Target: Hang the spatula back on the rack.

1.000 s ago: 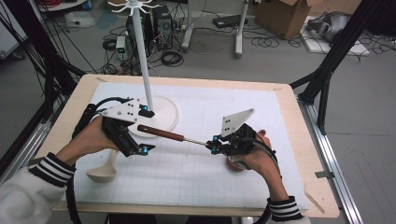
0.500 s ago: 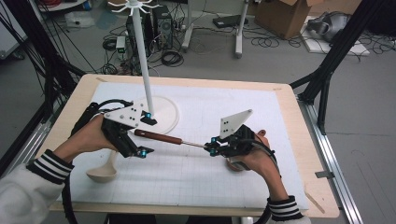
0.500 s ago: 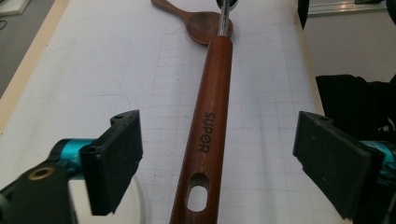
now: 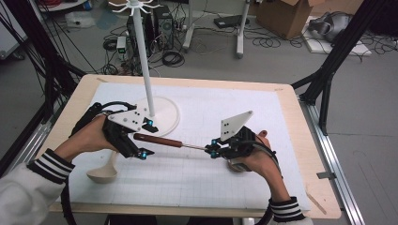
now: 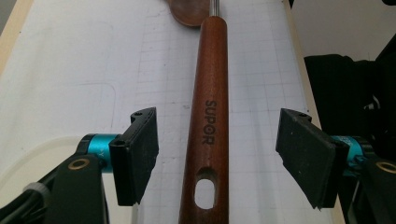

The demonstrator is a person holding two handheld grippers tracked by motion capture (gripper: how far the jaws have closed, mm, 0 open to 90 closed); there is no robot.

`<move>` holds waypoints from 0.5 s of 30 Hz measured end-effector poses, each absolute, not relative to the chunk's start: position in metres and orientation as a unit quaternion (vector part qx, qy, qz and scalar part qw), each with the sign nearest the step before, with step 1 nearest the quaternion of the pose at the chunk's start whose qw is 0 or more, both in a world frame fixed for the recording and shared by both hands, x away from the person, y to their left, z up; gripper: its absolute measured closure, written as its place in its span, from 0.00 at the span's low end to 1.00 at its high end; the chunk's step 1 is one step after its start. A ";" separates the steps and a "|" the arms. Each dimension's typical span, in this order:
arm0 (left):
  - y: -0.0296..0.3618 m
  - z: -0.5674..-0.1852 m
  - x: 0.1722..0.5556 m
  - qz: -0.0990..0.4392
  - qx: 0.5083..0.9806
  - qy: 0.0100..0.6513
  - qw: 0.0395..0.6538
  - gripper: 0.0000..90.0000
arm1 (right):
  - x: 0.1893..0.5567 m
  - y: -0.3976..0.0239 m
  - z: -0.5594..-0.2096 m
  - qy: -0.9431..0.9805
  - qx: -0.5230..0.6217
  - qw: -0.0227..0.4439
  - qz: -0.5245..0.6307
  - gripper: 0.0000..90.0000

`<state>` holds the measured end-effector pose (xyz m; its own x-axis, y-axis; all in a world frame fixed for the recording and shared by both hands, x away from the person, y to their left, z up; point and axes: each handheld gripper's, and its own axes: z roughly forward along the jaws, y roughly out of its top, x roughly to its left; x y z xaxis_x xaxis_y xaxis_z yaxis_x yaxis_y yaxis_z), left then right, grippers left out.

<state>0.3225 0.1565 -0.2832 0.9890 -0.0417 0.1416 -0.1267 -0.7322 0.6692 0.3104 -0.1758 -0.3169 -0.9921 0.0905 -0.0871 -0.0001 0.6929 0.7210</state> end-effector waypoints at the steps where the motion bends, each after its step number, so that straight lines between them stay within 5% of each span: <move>1: 0.157 -0.283 0.322 0.059 0.929 -0.042 0.364 0.33 | 0.310 -0.176 -0.317 0.918 0.025 0.056 0.391 0.94; 15: 0.157 -0.284 0.322 0.060 0.930 -0.038 0.361 0.36 | 0.309 -0.176 -0.316 0.918 0.024 0.060 0.391 0.94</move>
<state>0.3222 0.1567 -0.2838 0.9899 -0.0276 0.1388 -0.1140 -0.7366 0.6666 0.3089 -0.1756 -0.3165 -0.9917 0.0902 -0.0916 -0.0034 0.6934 0.7206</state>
